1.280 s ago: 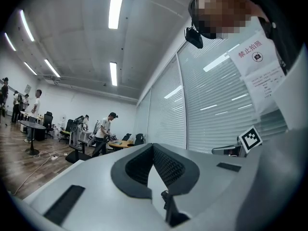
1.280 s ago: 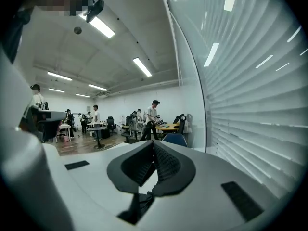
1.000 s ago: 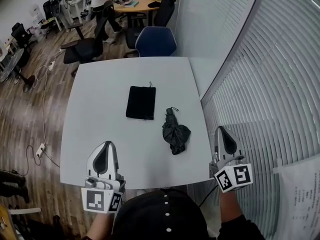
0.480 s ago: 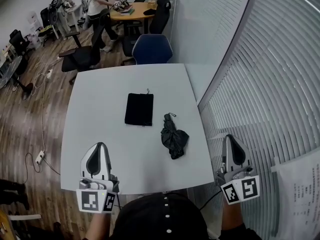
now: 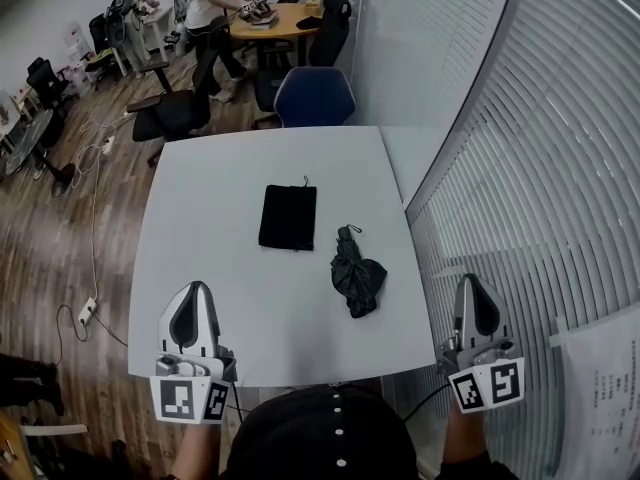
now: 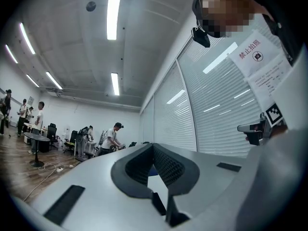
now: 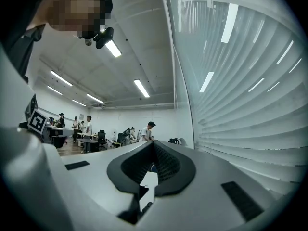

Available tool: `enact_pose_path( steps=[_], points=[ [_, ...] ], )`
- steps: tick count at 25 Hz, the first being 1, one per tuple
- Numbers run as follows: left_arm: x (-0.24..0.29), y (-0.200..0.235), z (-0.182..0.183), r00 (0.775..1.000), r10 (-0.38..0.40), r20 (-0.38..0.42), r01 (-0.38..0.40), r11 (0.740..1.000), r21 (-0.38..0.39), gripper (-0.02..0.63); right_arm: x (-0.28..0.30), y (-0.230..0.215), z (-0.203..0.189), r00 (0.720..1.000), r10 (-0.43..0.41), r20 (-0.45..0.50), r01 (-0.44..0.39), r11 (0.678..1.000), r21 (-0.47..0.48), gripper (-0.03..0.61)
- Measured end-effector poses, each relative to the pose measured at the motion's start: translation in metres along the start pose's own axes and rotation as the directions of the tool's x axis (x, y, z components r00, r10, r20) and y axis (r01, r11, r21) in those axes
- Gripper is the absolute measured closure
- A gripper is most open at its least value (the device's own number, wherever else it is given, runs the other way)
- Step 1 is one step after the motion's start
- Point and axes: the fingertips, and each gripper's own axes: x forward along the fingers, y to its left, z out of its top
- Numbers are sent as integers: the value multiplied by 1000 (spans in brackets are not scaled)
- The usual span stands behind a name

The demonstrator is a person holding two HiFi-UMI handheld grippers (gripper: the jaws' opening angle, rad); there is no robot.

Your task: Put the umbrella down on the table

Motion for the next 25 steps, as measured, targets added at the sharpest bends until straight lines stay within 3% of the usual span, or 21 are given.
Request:
enact_pose_path(
  steps=[25],
  points=[
    [-1,-11,0,1000,-27,-9,27,1000,-2,598,3,0,-11,1000,-7,-29,6,1000,-19,549]
  ],
)
